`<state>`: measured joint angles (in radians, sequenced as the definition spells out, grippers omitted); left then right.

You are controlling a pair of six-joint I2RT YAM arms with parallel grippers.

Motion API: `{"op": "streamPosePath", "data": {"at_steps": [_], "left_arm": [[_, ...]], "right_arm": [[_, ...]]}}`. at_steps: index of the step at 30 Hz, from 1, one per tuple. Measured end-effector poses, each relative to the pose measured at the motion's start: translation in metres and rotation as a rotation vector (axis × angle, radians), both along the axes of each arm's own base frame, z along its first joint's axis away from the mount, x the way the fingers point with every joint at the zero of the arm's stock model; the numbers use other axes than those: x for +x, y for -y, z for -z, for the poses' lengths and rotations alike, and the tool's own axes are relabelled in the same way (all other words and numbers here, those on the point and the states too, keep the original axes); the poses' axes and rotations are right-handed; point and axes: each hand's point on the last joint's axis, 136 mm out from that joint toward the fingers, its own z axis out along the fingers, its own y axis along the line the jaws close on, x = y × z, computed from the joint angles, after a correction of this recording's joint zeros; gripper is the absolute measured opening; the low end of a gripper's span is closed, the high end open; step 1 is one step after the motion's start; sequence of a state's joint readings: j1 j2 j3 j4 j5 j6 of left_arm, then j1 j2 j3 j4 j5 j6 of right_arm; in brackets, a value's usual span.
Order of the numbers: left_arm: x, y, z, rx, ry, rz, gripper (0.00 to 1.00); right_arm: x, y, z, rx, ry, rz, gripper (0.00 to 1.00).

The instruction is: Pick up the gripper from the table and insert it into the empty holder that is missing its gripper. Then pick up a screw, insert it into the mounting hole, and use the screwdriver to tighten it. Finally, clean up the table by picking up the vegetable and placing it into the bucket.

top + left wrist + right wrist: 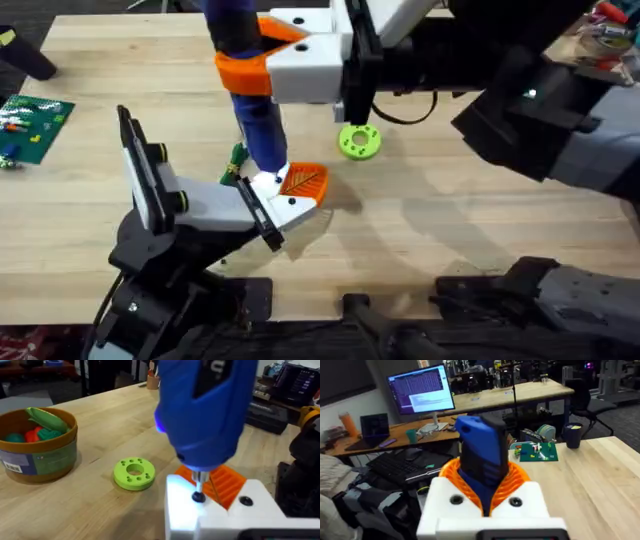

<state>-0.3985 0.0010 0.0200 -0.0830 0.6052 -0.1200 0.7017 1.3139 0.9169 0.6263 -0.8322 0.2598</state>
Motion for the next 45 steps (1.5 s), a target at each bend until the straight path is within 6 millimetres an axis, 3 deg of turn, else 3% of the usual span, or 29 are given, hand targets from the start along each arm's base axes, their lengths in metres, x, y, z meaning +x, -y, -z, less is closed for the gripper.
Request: {"op": "streamPosePath", "data": {"at_steps": [34, 39, 42, 45], "left_arm": [[0.000, 0.000, 0.000, -0.003, -0.008, 0.001, 0.012], [0.001, 0.000, -0.001, -0.003, 0.002, -0.004, 0.012], [0.000, 0.000, 0.000, 0.001, -0.001, -0.003, 0.012], [0.000, 0.000, 0.000, 0.001, -0.001, -0.003, 0.012]], "right_arm": [[0.002, -0.001, 0.012, -0.044, -0.011, 0.008, 0.054], [-0.007, 0.004, -0.012, 0.064, 0.074, -0.048, 0.053], [-0.005, 0.023, -0.048, 0.182, 0.142, -0.041, 0.054], [0.003, 0.043, -0.070, 0.228, 0.128, -0.011, 0.055]]}}
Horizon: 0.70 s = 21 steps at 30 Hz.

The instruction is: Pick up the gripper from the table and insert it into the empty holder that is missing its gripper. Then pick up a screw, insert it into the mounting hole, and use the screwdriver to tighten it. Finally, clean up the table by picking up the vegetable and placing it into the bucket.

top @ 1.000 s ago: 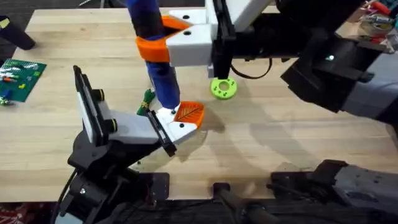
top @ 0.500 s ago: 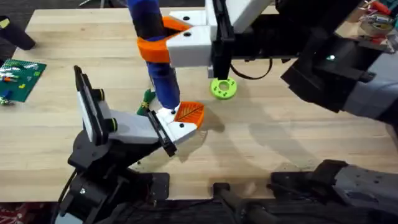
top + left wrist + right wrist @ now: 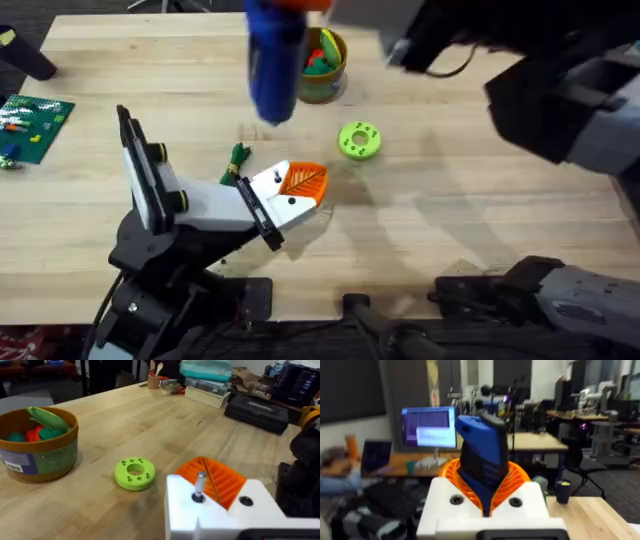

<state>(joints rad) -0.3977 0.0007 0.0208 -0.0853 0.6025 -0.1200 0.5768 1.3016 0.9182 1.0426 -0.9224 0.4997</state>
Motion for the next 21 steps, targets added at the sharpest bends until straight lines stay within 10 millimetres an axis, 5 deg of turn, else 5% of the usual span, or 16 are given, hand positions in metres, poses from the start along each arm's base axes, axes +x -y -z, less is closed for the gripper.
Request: {"op": "streamPosePath", "data": {"at_steps": [11, 16, 21], "left_arm": [[0.000, 0.000, 0.000, 0.000, 0.000, 0.000, 0.012], [0.000, 0.000, 0.000, 0.000, 0.000, 0.000, 0.012], [0.000, 0.000, 0.000, 0.000, 0.000, 0.000, 0.012]], "right_arm": [[0.016, 0.001, 0.023, -0.092, -0.182, -0.002, 0.054], [0.057, 0.021, 0.055, -0.176, -0.320, 0.113, 0.054], [0.117, 0.074, 0.087, -0.212, -0.501, 0.350, 0.054]]}}
